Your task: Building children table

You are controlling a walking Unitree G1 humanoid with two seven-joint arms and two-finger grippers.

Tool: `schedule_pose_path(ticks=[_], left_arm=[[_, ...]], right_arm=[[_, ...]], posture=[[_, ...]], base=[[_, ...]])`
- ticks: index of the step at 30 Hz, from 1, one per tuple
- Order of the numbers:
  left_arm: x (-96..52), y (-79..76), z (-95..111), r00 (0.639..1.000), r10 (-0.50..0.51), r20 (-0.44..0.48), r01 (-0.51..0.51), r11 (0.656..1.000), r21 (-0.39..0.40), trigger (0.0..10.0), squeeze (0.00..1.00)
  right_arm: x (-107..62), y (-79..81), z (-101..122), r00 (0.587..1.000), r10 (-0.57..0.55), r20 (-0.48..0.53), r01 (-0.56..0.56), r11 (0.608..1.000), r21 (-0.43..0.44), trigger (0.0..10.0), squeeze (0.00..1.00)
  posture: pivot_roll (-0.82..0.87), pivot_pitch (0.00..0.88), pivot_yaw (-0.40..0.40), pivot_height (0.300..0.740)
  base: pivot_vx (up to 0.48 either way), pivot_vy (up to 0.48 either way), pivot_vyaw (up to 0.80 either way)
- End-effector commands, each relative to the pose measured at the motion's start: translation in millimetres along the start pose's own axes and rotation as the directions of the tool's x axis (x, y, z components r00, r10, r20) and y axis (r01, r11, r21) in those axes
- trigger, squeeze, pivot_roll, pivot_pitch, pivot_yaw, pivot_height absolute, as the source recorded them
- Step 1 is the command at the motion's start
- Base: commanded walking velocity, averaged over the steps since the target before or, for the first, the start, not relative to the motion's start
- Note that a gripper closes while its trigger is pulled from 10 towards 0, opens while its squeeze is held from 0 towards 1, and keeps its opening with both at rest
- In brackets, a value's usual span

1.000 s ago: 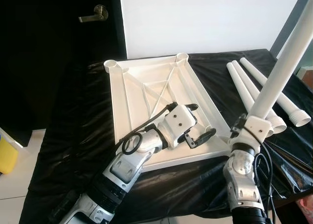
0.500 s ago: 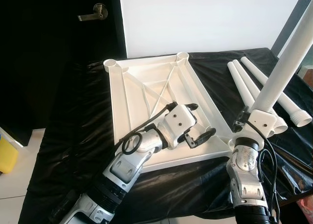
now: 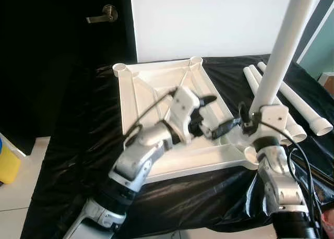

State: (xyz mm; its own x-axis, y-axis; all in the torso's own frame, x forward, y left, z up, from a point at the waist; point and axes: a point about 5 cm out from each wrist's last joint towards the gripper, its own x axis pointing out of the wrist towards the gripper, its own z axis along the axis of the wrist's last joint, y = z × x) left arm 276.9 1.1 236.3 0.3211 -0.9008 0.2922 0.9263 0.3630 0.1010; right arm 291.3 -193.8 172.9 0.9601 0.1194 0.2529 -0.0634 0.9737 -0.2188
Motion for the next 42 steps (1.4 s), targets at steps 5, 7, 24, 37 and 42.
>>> schedule_pose_path(ticks=[5, 7, 24, 37, 42], left_arm=[[2.0, -4.8, 5, 0.988, -0.156, 0.013, 0.156, 0.988, 0.003, 10.0, 0.0], [3.4, -4.4, 8, 0.985, -0.174, 0.017, 0.174, 0.985, 0.008, 10.0, 0.0], [4.7, -1.2, 24, 0.964, -0.261, 0.054, 0.264, 0.963, -0.057, 10.0, 0.0], [0.5, -5.0, 29, 0.944, -0.319, 0.087, 0.328, 0.937, -0.124, 0.0, 0.0], [0.6, -6.0, 29, 0.942, -0.322, 0.09, 0.332, 0.935, -0.125, 0.0, 0.0]], right_arm=[[2.2, 12.3, -1, 0.982, 0.185, -0.023, -0.185, 0.983, 0.001, 10.0, 0.0], [1.3, 15.5, -2, 0.968, 0.25, -0.033, -0.251, 0.968, -0.01, 10.0, 0.0], [-14.3, 29.8, -3, 0.802, 0.591, -0.087, -0.59, 0.807, 0.042, 10.0, 0.0], [-14.9, 30.7, -3, 0.772, 0.629, -0.097, -0.627, 0.777, 0.049, 10.0, 0.0], [-14.5, 30.0, -3, 0.769, 0.632, -0.094, -0.63, 0.775, 0.052, 10.0, 0.0]], posture=[[-0.03, 0.0, -0.024, 0.74], [-0.03, 0.0, -0.023, 0.74], [-0.03, 0.0, -0.017, 0.74], [-0.03, 0.0, -0.023, 0.74], [-0.03, 0.0, -0.025, 0.74]], base=[[0.0, 0.0, 0.0], [0.0, 0.0, 0.0], [0.0, 0.0, 0.0], [0.0, 0.0, 0.0], [0.0, 0.0, 0.0]])
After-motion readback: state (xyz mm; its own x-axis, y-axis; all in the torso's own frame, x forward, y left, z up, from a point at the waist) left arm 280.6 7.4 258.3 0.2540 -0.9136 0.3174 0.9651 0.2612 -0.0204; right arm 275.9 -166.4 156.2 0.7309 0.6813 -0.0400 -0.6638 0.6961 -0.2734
